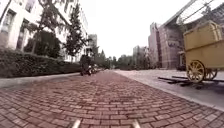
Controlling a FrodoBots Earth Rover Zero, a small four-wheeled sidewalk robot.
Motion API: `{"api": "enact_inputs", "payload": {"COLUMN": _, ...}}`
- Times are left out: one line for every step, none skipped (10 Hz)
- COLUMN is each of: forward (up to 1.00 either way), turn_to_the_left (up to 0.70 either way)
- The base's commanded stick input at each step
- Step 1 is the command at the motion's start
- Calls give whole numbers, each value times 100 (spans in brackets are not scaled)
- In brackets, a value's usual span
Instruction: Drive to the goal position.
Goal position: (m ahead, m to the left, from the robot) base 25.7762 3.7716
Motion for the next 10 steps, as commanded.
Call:
{"api": "enact_inputs", "payload": {"forward": 70, "turn_to_the_left": 0}}
{"api": "enact_inputs", "payload": {"forward": 70, "turn_to_the_left": 0}}
{"api": "enact_inputs", "payload": {"forward": 70, "turn_to_the_left": 0}}
{"api": "enact_inputs", "payload": {"forward": 70, "turn_to_the_left": 0}}
{"api": "enact_inputs", "payload": {"forward": 70, "turn_to_the_left": 0}}
{"api": "enact_inputs", "payload": {"forward": 70, "turn_to_the_left": 0}}
{"api": "enact_inputs", "payload": {"forward": 70, "turn_to_the_left": 0}}
{"api": "enact_inputs", "payload": {"forward": 70, "turn_to_the_left": 0}}
{"api": "enact_inputs", "payload": {"forward": 70, "turn_to_the_left": 0}}
{"api": "enact_inputs", "payload": {"forward": 70, "turn_to_the_left": 0}}
